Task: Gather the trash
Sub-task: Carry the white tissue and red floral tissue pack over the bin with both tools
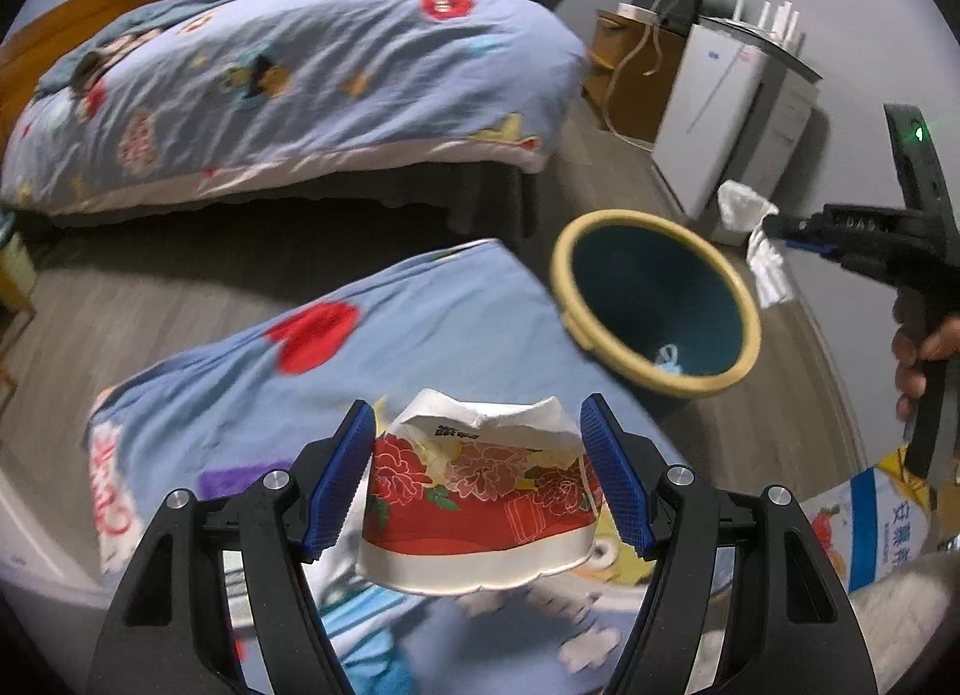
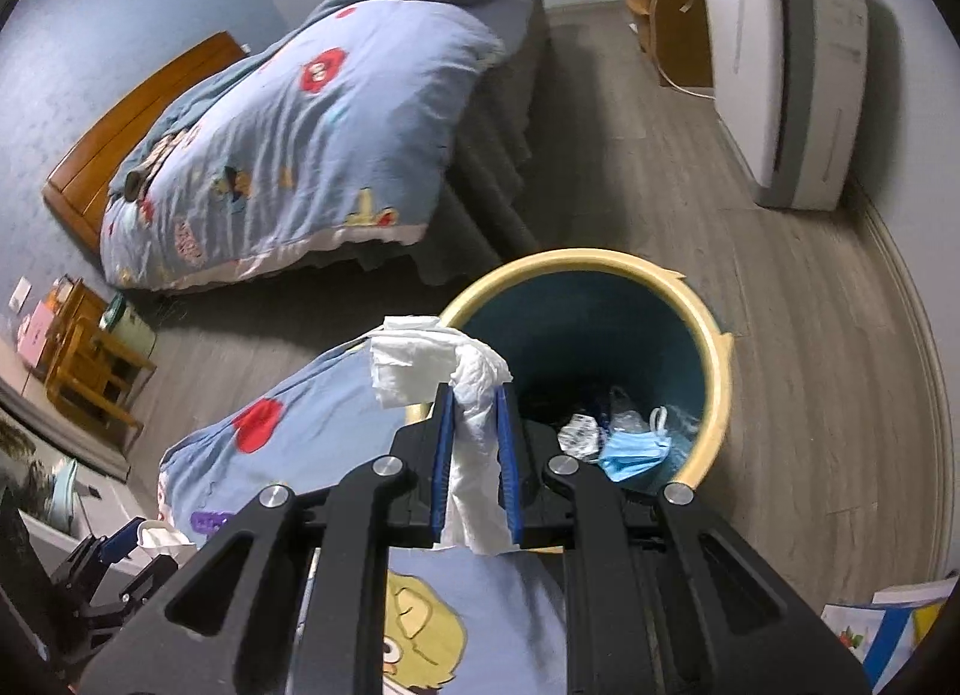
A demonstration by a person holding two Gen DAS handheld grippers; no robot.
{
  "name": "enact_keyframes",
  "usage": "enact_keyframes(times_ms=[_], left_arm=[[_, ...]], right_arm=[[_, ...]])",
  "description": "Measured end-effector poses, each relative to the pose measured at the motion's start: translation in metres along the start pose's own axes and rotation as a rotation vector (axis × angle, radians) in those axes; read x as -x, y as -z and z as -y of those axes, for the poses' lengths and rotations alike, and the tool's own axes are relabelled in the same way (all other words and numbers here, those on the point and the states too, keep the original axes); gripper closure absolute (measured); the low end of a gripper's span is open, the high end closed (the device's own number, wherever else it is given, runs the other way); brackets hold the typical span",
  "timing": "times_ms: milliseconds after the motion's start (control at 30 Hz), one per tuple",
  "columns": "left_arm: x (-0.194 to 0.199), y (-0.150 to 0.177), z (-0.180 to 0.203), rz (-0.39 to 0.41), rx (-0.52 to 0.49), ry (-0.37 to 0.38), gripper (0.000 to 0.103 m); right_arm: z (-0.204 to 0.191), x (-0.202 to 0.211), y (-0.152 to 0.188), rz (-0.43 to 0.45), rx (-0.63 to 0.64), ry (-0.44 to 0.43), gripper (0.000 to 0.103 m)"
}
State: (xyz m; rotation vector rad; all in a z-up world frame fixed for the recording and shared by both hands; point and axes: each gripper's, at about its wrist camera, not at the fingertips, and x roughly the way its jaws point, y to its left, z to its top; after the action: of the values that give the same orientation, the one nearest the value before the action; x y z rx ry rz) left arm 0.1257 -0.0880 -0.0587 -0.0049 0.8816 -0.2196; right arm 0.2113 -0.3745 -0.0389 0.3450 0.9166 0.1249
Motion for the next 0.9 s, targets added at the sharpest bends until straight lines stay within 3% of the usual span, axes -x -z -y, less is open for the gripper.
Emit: enact_keyframes(times_ms=[233, 433, 633, 900], left_arm=[[-0.031, -0.037, 0.048, -0.002, -0.047, 0.077, 0.032], [-0.061, -0.056, 0.082, -0.016, -0.122, 0.083, 0.032], [-0.094, -0.07, 0.107, -0.035, -0.183, 0.073, 0.032], [-0.133, -0.093, 0.119, -0.03, -0.141, 0.07, 0.031]], right_arm=[[0.049, -0.011, -0.007, -0.009, -0.101, 0.035, 0.089], [0.084, -0.028, -0.006, -0.045, -0.172, 0.084, 0.089], [0.095, -0.043, -0.004, -0.065, -0.208, 0.089, 0.089], [0.101, -0.054, -0.005, -0.056, -0.247, 0.062, 0.089]])
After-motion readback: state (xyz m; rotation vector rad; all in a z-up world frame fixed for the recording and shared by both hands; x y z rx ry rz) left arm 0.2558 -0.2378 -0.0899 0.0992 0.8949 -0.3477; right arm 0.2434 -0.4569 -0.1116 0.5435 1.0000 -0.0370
